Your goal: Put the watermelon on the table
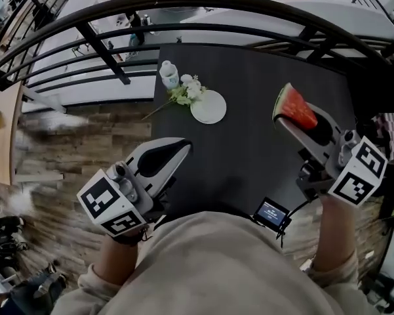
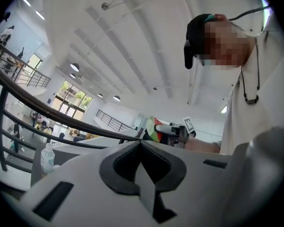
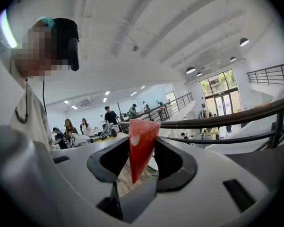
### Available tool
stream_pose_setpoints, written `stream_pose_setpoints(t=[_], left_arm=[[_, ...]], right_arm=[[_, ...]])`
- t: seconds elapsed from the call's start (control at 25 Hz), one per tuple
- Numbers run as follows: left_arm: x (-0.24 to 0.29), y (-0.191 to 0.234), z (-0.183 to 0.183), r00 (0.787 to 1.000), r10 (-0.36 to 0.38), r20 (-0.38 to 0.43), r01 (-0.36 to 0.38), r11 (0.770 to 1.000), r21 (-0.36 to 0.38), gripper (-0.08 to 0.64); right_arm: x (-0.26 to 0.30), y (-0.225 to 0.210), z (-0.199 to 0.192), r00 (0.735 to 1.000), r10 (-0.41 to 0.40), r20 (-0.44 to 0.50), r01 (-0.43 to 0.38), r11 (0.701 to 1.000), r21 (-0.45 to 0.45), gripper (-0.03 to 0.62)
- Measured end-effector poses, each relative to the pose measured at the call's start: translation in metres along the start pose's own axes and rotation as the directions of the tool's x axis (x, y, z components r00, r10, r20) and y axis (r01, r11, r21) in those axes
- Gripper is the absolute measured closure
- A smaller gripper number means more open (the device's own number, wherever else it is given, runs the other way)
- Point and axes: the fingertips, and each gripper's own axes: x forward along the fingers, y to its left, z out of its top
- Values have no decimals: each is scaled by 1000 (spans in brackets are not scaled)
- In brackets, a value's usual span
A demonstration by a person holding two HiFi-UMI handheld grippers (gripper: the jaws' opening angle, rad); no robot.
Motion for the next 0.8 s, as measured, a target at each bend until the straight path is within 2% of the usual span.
stream_pose_setpoints(t=[0.16,0.8], left_arm=[[-13,7,-7,999,31,14,-30,998,-50,555],[-61,32,-36,988,151,15,-148,982,-119,555]], right_arm=[[14,-11,-8,1000,9,-10,-9,1000,17,410],[91,-38,-43,990,51,-131,-50,999,9,411]])
